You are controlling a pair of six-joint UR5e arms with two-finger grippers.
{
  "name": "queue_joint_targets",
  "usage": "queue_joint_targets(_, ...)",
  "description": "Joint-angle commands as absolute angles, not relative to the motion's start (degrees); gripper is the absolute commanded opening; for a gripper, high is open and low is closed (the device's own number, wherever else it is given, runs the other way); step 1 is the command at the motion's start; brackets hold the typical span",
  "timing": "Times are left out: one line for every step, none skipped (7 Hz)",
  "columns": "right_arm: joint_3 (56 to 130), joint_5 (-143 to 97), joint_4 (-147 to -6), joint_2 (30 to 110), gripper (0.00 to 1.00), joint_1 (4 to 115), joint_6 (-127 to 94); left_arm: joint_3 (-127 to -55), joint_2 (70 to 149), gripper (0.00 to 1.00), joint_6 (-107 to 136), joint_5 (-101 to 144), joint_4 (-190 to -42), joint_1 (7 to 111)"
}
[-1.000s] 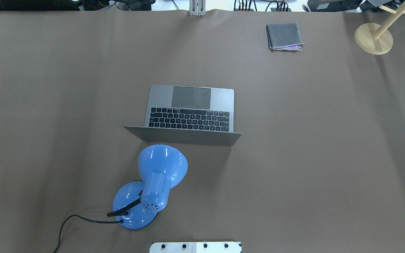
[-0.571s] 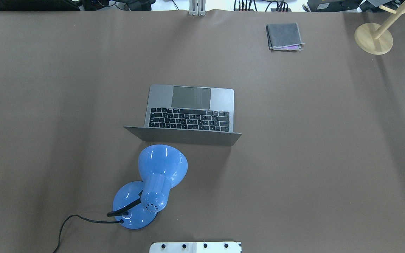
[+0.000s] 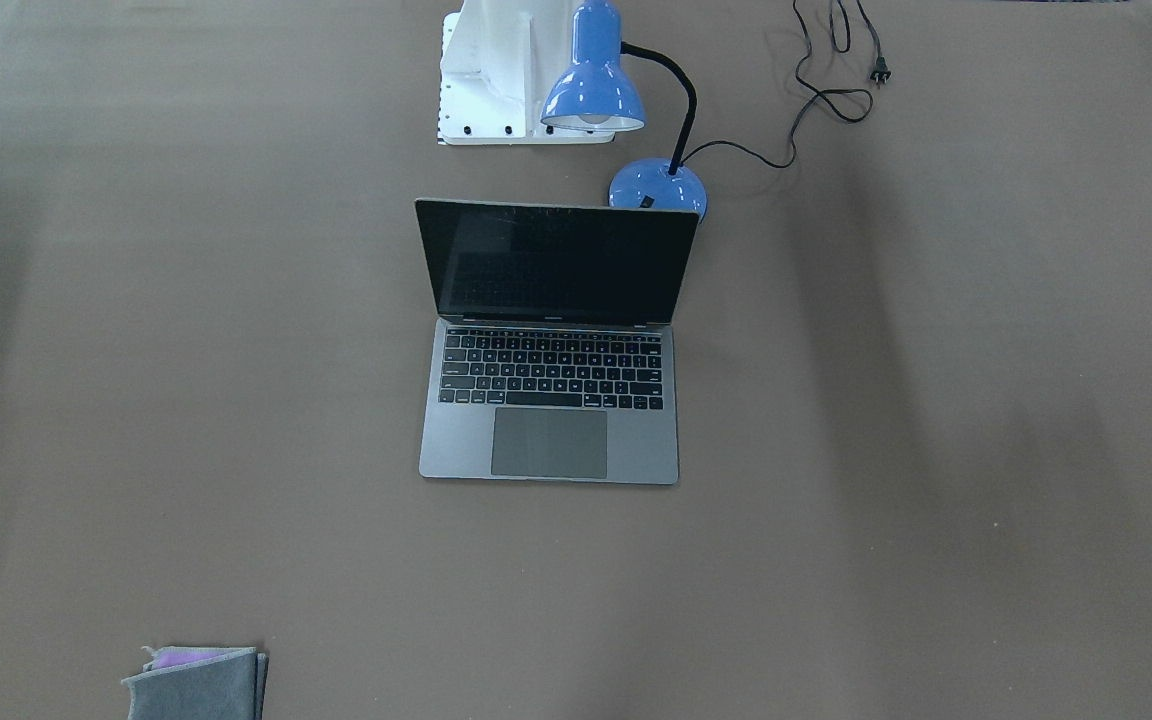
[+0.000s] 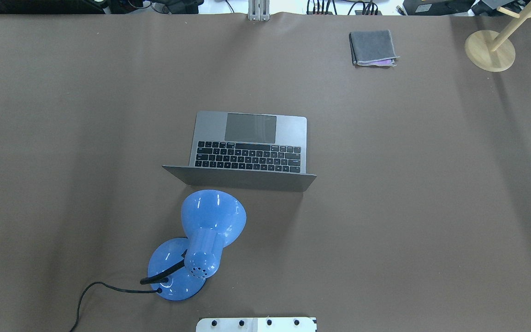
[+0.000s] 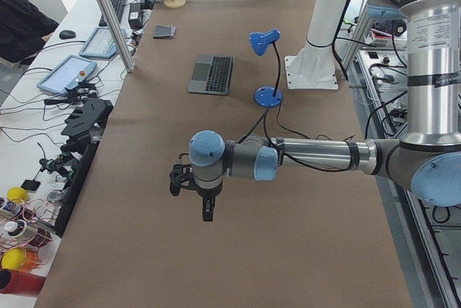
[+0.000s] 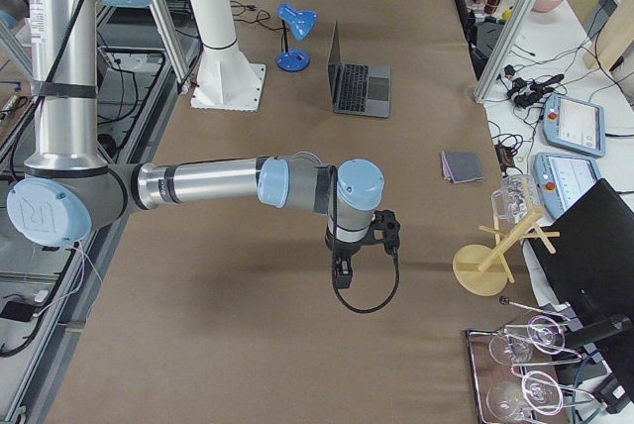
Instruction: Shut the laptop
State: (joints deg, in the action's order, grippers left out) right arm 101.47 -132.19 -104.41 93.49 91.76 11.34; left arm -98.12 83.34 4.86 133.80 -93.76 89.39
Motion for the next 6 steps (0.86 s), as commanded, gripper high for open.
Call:
queue_joint_targets(101.51, -132.19, -104.41, 93.60, 1.00, 91.76, 11.51, -98.00, 83.50, 0.99, 4.83, 133.77, -93.69, 89.38)
queue_joint_targets(101.51, -132.19, -104.41, 93.60, 1.00, 91.76, 11.34, -98.00, 83.58, 0.99, 4.83, 133.77, -93.60, 89.38)
queue_joint_targets(101.51, -132.36, -104.41, 93.43, 1.00, 91.76, 11.34, -98.00, 83.58, 0.99, 4.92, 133.77, -93.60, 89.38)
queue_joint_targets(101.51, -132.36, -104.41, 93.43, 1.00, 91.76, 11.34, -97.91, 83.58, 0.99, 4.83, 133.77, -93.69, 89.38)
queue_joint_targets(101.51, -132.45, -104.41, 93.43, 1.00, 91.76, 11.25, -97.82, 83.67, 0.99, 4.83, 133.51, -93.60, 89.38)
queue_joint_targets(101.86, -132.63, -104.41, 93.43, 1.00, 91.76, 11.25, -97.91, 84.28, 0.99, 4.83, 131.07, -93.60, 89.21)
